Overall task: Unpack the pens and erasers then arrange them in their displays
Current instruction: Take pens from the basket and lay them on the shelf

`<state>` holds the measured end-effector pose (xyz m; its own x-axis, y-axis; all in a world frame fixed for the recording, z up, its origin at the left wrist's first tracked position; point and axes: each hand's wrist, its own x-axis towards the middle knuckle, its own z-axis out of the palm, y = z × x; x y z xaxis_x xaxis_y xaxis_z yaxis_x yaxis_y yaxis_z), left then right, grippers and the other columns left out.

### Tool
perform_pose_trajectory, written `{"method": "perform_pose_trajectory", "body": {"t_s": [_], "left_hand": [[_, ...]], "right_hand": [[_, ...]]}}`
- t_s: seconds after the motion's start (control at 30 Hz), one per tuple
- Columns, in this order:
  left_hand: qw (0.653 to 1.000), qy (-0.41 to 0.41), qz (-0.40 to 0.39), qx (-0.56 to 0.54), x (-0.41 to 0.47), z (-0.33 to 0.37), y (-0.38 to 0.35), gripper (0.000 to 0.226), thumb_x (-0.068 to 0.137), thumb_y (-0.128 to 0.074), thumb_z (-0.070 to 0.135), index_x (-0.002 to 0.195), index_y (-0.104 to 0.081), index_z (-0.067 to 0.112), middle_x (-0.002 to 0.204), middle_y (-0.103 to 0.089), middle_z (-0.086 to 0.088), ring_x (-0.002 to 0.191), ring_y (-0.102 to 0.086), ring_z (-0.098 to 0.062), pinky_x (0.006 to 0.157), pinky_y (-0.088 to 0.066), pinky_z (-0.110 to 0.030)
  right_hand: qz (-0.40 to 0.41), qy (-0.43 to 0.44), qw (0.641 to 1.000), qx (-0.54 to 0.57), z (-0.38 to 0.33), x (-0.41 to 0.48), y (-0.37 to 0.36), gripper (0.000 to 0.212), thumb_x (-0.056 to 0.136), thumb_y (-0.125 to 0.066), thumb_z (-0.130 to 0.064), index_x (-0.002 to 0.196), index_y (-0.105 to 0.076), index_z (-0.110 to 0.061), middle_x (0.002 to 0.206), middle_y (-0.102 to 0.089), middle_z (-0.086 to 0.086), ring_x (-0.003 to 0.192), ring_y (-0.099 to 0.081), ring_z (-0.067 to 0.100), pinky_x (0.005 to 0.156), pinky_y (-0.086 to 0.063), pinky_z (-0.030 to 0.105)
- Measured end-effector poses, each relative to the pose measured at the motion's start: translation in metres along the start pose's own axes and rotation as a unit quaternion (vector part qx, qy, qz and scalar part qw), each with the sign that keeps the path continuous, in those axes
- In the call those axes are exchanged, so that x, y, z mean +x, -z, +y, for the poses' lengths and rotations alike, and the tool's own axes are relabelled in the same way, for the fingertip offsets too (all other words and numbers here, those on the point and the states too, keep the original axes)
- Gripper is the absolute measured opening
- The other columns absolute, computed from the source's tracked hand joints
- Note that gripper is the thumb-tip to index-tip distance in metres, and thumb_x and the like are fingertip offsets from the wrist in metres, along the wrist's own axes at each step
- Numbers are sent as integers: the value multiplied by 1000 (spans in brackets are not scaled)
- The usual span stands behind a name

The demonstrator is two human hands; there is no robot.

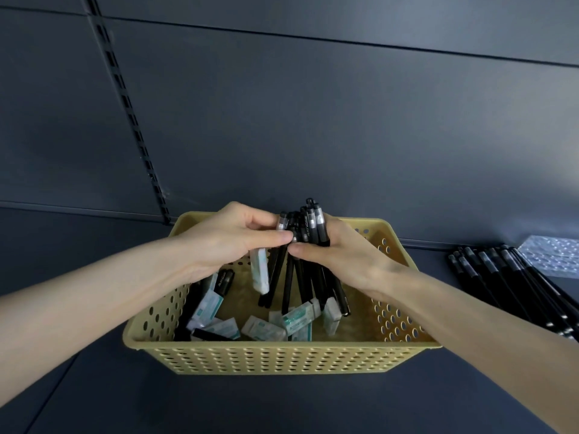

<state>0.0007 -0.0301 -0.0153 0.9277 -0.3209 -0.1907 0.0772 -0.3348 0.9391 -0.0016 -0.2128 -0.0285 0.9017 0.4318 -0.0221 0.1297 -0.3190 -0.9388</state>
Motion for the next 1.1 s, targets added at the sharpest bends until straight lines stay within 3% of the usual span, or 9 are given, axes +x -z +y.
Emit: {"method": "perform_pose_trajectory", "body": {"t_s": [0.13, 0.23, 0.37, 0.5, 0.73, 0.83, 1.0, 1.1], "left_hand": [[1000, -26, -13, -4, 5, 7, 7, 13, 75, -72, 27, 87, -77, 28, 98, -73, 15, 96, -65, 3, 79, -49, -11], [998, -49, -5, -35, 8, 12, 7, 21, 66, -74, 26, 87, -78, 22, 95, -75, 6, 93, -68, -6, 78, -55, -18], [994, -89, 38, -51, 12, 22, 8, 27, 59, -79, 27, 85, -78, 20, 89, -75, -1, 82, -70, -10, 72, -57, -21], [992, -95, 52, -67, 16, 30, 10, 33, 51, -81, 29, 82, -78, 18, 87, -75, -2, 69, -65, -5, 56, -50, -15], [991, -74, 20, -106, 16, 30, 10, 36, 48, -83, 28, 81, -78, 14, 86, -75, -9, 72, -70, -19, 65, -54, -19], [991, -86, 33, -99, 13, 31, 11, 40, 48, -85, 27, 85, -77, 12, 84, -74, -10, 73, -70, -21, 66, -56, -23], [988, -113, 95, -53, 7, 32, 7, 35, 56, -80, 34, 89, -75, 22, 84, -75, 3, 80, -71, -7, 64, -51, -10], [991, -96, 79, -42, 1, 28, -1, 39, 68, -68, 46, 101, -71, 26, 92, -73, 11, 87, -67, -2, 76, -50, -18]], "right_hand": [[7, 4, 1000, 23, -2, 0, 2, 36, 90, -60, -13, 125, -53, -21, 115, -64, -6, 109, -57, 2, 100, -43, 24], [2, 9, 998, 62, -5, 2, 6, 31, 91, -59, -12, 120, -56, -23, 116, -65, -6, 109, -58, 2, 96, -44, 18], [-17, 9, 985, 171, -9, 4, 12, 35, 86, -59, -12, 120, -56, -12, 119, -63, 11, 111, -60, 21, 98, -46, 34], [-48, 8, 973, 227, -13, 5, 15, 35, 78, -60, -20, 113, -59, -13, 98, -69, 5, 92, -66, 17, 80, -55, 29], [-77, -9, 963, 258, -15, 9, 13, 42, 79, -62, -15, 120, -56, -3, 110, -65, 20, 102, -65, 29, 89, -53, 39], [-87, -17, 958, 274, -14, 9, 12, 40, 78, -65, -13, 116, -59, -3, 104, -66, 21, 97, -66, 31, 88, -54, 42], [-71, -25, 953, 294, -17, 7, 12, 27, 77, -70, -13, 102, -64, -7, 85, -69, 10, 81, -68, 24, 78, -56, 38], [-41, -6, 951, 305, -21, 5, 13, 24, 77, -69, -14, 99, -63, -5, 82, -68, 8, 78, -67, 22, 74, -57, 35]]}}
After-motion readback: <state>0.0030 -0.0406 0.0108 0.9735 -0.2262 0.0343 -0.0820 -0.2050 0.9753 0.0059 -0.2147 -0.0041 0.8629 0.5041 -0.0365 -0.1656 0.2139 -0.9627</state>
